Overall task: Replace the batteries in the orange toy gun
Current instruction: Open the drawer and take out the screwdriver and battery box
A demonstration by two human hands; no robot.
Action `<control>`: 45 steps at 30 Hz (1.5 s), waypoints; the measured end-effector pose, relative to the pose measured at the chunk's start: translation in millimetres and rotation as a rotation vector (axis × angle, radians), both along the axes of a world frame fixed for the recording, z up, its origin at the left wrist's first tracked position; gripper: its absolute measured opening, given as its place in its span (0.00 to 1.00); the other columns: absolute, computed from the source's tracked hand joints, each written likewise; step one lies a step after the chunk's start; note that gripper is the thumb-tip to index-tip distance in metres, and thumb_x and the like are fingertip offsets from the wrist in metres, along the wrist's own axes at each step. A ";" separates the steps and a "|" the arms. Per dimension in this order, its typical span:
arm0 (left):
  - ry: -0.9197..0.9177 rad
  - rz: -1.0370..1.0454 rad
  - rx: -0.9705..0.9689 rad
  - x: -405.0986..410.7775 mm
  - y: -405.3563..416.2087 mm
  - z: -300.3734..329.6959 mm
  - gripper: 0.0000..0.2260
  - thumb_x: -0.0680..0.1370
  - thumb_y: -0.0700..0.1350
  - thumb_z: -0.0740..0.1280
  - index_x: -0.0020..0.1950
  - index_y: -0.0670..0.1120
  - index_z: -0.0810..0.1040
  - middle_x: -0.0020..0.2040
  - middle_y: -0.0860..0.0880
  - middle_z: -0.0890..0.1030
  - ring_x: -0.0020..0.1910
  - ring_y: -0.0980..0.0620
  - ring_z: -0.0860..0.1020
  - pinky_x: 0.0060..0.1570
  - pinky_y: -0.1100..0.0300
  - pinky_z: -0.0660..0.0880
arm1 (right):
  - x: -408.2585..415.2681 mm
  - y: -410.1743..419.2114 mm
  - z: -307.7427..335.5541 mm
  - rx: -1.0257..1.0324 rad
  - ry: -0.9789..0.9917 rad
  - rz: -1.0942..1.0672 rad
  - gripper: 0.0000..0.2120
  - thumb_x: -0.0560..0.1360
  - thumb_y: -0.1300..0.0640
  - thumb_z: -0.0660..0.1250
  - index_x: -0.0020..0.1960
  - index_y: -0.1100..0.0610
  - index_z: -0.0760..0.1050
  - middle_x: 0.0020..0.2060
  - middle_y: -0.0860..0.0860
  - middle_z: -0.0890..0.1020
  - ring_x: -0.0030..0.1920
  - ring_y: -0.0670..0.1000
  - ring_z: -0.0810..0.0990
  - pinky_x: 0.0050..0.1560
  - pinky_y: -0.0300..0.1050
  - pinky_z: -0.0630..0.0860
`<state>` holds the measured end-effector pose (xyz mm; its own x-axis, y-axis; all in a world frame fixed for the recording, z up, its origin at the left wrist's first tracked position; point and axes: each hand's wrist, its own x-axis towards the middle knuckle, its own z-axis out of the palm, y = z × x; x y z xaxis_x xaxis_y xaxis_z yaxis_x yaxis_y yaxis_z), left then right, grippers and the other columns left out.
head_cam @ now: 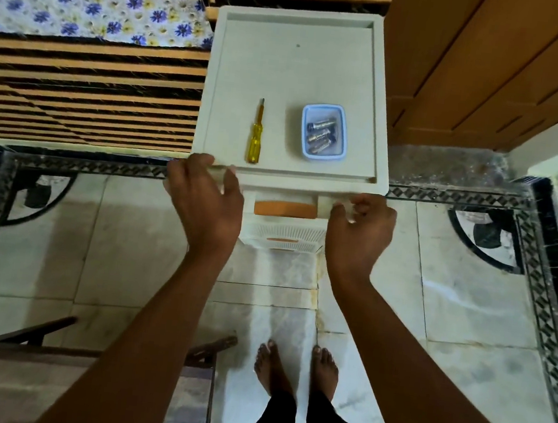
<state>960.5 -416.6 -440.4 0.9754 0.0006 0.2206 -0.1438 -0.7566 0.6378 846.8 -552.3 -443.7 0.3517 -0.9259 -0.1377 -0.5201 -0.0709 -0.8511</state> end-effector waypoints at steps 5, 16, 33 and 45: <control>0.236 0.183 -0.124 -4.5 24.2 -24.2 0.21 0.78 0.47 0.73 0.67 0.41 0.72 0.65 0.41 0.74 0.63 0.41 0.75 0.57 0.58 0.72 | -6.0 -17.1 -21.8 0.085 0.106 -0.069 0.23 0.76 0.56 0.76 0.67 0.59 0.72 0.64 0.60 0.75 0.65 0.62 0.73 0.64 0.47 0.68; 0.012 0.092 0.155 -4.1 11.0 -16.3 0.35 0.70 0.50 0.80 0.72 0.42 0.70 0.71 0.42 0.71 0.70 0.42 0.71 0.64 0.45 0.76 | -9.7 -26.7 -22.7 0.242 -0.002 -0.120 0.19 0.73 0.55 0.80 0.54 0.55 0.71 0.46 0.46 0.79 0.53 0.52 0.82 0.59 0.48 0.81; 0.039 -0.167 0.488 2.3 18.7 -6.1 0.30 0.72 0.59 0.76 0.67 0.43 0.78 0.69 0.44 0.75 0.67 0.42 0.72 0.59 0.46 0.77 | -71.9 13.4 -22.8 0.594 -0.332 -0.340 0.16 0.73 0.76 0.66 0.44 0.56 0.69 0.48 0.58 0.84 0.49 0.57 0.87 0.47 0.57 0.86; 0.060 -0.229 0.539 -3.4 26.0 -7.0 0.36 0.75 0.59 0.72 0.77 0.42 0.69 0.77 0.41 0.68 0.76 0.41 0.66 0.67 0.44 0.74 | -138.4 46.8 -58.5 0.533 -0.070 -0.275 0.12 0.76 0.68 0.73 0.52 0.56 0.75 0.46 0.52 0.84 0.42 0.50 0.85 0.46 0.49 0.84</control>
<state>957.0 -390.6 -447.4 0.9481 -0.3089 0.0760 -0.3178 -0.9301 0.1840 708.4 -505.5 -502.2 0.1339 -0.7942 -0.5927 -0.3999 0.5039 -0.7656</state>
